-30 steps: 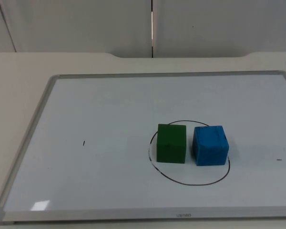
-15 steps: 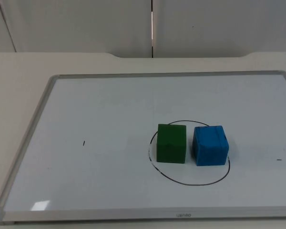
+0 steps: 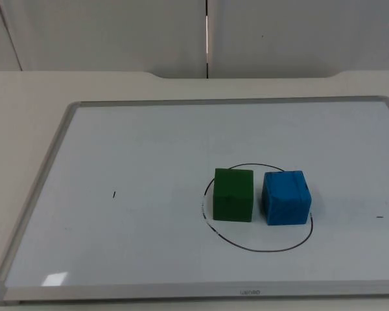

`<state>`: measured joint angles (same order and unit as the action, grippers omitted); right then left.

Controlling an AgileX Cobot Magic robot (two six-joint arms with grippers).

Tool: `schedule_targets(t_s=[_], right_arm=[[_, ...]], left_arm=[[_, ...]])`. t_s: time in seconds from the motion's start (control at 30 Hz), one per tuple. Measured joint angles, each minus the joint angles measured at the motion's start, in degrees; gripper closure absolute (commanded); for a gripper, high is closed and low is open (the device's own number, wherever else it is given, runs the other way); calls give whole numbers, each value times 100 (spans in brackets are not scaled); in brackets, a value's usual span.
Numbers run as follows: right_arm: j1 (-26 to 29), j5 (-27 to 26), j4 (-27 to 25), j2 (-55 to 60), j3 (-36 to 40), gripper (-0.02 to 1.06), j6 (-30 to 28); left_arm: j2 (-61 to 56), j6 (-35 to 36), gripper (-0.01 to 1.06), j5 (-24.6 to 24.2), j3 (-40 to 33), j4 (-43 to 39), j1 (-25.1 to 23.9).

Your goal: Push the two cubes into the marked area.

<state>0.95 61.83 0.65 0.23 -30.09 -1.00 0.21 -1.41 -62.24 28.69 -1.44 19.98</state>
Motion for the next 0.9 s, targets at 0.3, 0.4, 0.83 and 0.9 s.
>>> schedule_targets(t_s=[0.3, 0.4, 0.83, 0.9], right_arm=[[16, 0, 0, 0, 0, -1, 0], [16, 0, 0, 0, 0, -1, 0], [16, 0, 0, 0, 0, -1, 0], [16, 0, 0, 0, 0, -1, 0]], left_arm=[[0, 0, 0, 0, 0, -11, 0], [0, 0, 0, 0, 0, -11, -51], [0, 0, 0, 0, 0, -11, -1097], [0, 0, 0, 0, 0, -11, -1340]])
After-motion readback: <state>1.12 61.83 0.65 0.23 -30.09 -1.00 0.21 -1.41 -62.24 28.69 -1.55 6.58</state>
